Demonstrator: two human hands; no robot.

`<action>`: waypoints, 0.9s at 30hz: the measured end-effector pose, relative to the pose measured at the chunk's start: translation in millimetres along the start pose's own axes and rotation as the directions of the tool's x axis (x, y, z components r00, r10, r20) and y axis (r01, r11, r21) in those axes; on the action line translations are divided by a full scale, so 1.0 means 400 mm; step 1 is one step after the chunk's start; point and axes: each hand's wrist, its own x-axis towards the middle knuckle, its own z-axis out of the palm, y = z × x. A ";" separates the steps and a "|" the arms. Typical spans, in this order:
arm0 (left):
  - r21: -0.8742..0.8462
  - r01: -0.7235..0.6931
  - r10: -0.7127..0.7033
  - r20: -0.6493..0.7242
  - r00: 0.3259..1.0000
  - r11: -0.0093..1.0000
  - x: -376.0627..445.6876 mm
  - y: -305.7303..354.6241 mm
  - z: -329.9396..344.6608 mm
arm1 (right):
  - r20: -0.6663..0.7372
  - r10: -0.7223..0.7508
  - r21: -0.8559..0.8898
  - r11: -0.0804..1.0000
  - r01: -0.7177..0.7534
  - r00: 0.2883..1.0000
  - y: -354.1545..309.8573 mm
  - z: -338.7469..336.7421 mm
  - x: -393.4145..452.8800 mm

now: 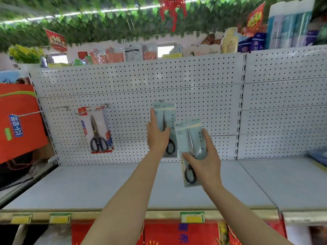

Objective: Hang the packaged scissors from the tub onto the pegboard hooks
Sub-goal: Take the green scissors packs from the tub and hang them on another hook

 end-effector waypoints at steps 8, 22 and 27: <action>-0.025 -0.033 0.032 -0.044 0.999 0.999 0.020 -0.065 0.035 | -0.027 -0.010 -0.030 1.000 0.009 1.000 0.016 0.034 0.031; 0.297 -0.027 0.038 -0.029 0.999 0.955 0.060 -0.114 0.031 | 0.007 -0.002 -0.003 1.000 0.002 1.000 0.012 0.094 0.091; 0.390 -0.083 0.082 0.019 0.996 0.917 0.075 -0.135 -0.023 | 0.034 -0.006 0.005 1.000 0.006 0.999 -0.011 0.146 0.120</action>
